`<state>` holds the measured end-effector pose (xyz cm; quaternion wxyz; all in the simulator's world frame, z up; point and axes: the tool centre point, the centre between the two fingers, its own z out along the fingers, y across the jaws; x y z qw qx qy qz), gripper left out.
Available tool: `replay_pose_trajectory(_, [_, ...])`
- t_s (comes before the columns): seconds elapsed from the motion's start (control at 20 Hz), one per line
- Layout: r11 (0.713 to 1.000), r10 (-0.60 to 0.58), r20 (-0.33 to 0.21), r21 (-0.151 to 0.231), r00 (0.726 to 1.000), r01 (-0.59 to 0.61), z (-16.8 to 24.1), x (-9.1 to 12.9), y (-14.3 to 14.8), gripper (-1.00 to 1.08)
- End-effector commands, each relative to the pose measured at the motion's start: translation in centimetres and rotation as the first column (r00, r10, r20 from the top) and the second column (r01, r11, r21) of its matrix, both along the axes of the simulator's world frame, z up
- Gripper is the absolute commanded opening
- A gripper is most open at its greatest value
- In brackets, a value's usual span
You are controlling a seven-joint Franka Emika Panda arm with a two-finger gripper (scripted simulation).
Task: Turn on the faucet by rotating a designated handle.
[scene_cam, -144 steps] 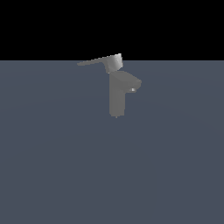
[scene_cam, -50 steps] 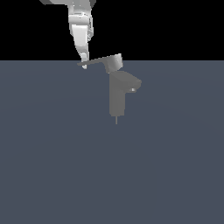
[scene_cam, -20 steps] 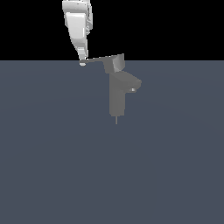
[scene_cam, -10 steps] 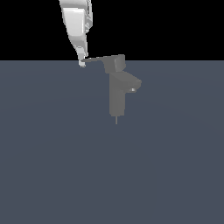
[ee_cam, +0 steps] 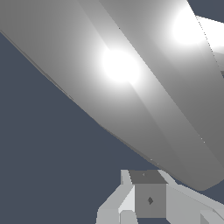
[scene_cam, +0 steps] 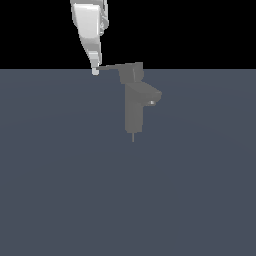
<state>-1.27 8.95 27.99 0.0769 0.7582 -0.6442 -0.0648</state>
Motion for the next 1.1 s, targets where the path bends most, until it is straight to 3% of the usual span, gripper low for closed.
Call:
replay_pose_trajectory(0.0, [1.000, -0.009, -0.001, -0.002, 1.000, 0.009, 0.3, -0.6, -1.3, -1.00])
replay_pose_trajectory(1.05, [1.000, -0.008, 0.003, 0.002, 1.000, 0.008, 1.8, -5.3, -7.1, -1.00])
